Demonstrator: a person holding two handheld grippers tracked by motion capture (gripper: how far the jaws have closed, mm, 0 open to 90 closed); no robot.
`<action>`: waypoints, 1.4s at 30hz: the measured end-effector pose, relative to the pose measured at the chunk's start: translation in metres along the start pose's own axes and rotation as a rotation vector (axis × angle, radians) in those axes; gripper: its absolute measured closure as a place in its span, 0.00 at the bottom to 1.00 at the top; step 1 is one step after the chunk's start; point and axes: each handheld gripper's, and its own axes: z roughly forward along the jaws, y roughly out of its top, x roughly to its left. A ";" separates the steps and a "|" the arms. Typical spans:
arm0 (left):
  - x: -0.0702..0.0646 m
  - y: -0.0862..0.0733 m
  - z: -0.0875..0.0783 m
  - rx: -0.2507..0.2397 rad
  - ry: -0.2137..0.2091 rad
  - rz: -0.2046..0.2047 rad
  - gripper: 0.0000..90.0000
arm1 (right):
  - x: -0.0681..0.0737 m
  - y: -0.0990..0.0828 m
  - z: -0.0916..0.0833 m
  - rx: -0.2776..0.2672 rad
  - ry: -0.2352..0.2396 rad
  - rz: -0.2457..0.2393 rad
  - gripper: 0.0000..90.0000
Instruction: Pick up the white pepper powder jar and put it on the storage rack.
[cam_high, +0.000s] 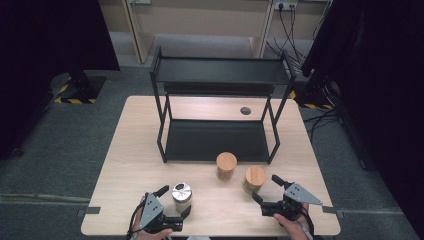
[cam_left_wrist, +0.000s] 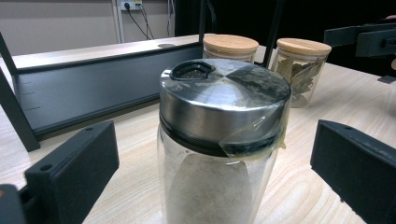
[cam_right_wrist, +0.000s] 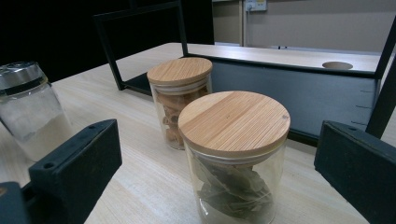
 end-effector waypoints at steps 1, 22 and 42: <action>0.000 0.000 0.000 0.000 -0.002 -0.001 0.00 | 0.000 0.000 0.000 0.003 -0.001 0.001 0.01; 0.002 -0.001 0.002 0.003 0.000 -0.020 0.01 | 0.000 0.000 0.002 0.012 -0.001 0.010 0.01; 0.002 0.003 0.013 0.043 -0.004 -0.005 0.16 | -0.001 -0.001 0.002 0.011 0.006 0.018 0.01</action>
